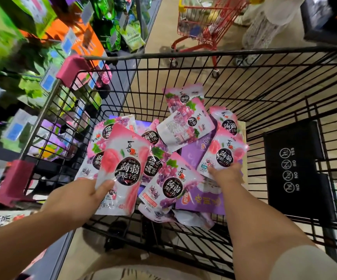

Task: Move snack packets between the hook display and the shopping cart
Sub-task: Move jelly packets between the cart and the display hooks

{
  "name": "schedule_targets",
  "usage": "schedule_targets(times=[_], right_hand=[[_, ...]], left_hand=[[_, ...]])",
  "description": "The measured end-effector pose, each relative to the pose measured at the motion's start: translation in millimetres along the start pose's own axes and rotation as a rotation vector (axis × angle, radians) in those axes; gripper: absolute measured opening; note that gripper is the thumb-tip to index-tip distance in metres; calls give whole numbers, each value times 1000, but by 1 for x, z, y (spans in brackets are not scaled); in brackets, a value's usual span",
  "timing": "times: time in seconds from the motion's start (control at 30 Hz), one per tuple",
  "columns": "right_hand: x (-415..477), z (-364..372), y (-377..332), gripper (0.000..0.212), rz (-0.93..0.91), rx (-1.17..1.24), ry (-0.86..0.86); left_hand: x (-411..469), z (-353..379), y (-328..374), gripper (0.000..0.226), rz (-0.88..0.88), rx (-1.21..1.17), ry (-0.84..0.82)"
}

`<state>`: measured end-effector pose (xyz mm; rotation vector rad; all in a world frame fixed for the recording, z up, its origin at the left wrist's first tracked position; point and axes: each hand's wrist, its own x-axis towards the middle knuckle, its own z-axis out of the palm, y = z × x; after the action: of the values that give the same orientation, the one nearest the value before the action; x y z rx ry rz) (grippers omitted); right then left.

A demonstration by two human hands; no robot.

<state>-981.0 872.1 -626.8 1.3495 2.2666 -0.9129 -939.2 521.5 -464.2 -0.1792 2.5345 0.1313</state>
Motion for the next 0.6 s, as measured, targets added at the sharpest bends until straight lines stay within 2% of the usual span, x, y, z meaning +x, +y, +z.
schedule_targets(times=[0.1,0.17,0.23,0.37,0.43,0.47,0.6], right_hand=[[-4,-3,-10,109,196,376,10],[-5,-4,-15,99,277,540,-24],[-5,-3,-19,76,248,604,-80],[-11,-4,-22,60,209,628,-155],[-18,-13,-31,33,141,656,-172],[-24,-18,-35,26,106,698,-200],[-37,-35,-47,34,-4,747,-296]], left_hand=[[3,2,-3,62,6,1,-15],[4,2,-5,65,16,-25,-16],[2,2,-4,59,18,-38,3],[-1,0,-2,56,6,-33,35],[0,0,-3,57,15,-30,64],[0,0,-4,57,25,-36,77],[-1,-2,-1,50,57,-51,66]])
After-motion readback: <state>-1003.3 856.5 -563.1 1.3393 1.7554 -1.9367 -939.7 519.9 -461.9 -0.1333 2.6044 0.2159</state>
